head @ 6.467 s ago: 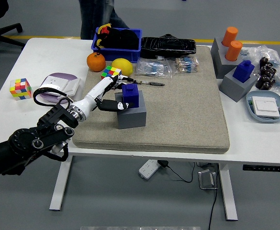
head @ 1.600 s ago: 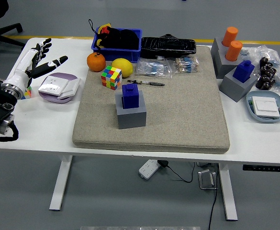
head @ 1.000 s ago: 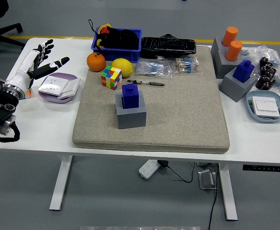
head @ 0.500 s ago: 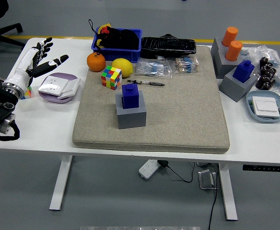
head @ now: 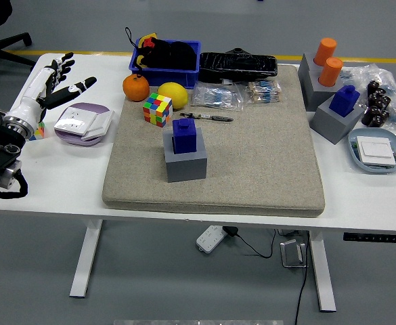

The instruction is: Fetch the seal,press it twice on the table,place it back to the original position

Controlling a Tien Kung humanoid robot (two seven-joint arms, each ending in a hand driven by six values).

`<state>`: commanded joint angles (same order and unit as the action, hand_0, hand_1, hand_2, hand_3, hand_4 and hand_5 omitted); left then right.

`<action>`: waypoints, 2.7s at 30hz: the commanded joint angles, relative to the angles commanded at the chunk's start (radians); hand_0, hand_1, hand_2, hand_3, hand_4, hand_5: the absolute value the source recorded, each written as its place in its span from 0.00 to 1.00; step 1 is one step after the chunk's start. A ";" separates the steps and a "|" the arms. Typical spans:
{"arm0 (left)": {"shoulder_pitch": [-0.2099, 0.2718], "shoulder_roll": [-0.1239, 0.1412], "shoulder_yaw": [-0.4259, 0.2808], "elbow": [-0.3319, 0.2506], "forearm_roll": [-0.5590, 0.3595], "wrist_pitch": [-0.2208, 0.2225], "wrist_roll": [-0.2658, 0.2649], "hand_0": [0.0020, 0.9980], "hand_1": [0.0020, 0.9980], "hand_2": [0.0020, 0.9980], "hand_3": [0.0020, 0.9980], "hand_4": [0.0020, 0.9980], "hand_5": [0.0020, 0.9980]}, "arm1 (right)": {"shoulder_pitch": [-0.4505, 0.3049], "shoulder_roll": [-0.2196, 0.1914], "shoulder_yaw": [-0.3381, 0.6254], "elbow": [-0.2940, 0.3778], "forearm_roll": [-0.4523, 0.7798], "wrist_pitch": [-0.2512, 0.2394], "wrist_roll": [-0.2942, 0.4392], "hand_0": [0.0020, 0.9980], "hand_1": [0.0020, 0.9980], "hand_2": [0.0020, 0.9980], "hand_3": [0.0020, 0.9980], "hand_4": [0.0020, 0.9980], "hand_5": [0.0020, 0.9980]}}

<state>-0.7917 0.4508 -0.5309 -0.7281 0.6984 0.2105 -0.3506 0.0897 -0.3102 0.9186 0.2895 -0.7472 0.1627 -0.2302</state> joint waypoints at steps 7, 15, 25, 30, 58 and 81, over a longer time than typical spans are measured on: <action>-0.001 -0.001 0.000 -0.001 0.001 0.000 0.000 0.95 0.98 0.97 0.98 0.97 0.55 | 0.000 0.002 0.000 0.000 0.000 0.000 0.000 0.87 0.78 0.74 0.74 0.80 0.57; -0.001 -0.001 -0.002 -0.001 -0.003 0.000 0.001 0.95 0.98 0.97 0.98 0.97 0.55 | 0.000 0.003 0.000 0.000 -0.001 0.000 0.000 0.87 0.78 0.74 0.74 0.80 0.57; -0.003 -0.001 -0.001 -0.003 -0.006 0.000 0.000 0.95 0.98 0.97 0.98 0.97 0.55 | 0.001 0.004 0.002 -0.001 0.001 0.002 -0.001 0.87 0.78 0.74 0.74 0.80 0.57; -0.003 0.000 0.001 -0.003 -0.006 0.000 0.001 0.95 0.98 0.97 0.98 0.97 0.55 | 0.001 0.003 0.000 -0.001 0.001 0.000 0.000 0.87 0.78 0.74 0.74 0.80 0.57; -0.005 -0.001 0.018 -0.003 -0.006 -0.001 0.002 0.95 0.97 0.97 0.98 0.96 0.54 | 0.001 -0.003 -0.018 -0.001 0.009 -0.001 -0.002 0.87 0.78 0.74 0.74 0.80 0.57; 0.002 -0.002 0.006 -0.003 -0.003 0.000 0.003 0.95 0.97 0.97 0.98 0.96 0.54 | -0.007 0.004 -0.004 -0.001 0.005 0.000 -0.001 0.87 0.78 0.74 0.74 0.80 0.57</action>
<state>-0.7900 0.4485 -0.5251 -0.7312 0.6959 0.2101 -0.3478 0.0831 -0.3060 0.9146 0.2881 -0.7424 0.1624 -0.2316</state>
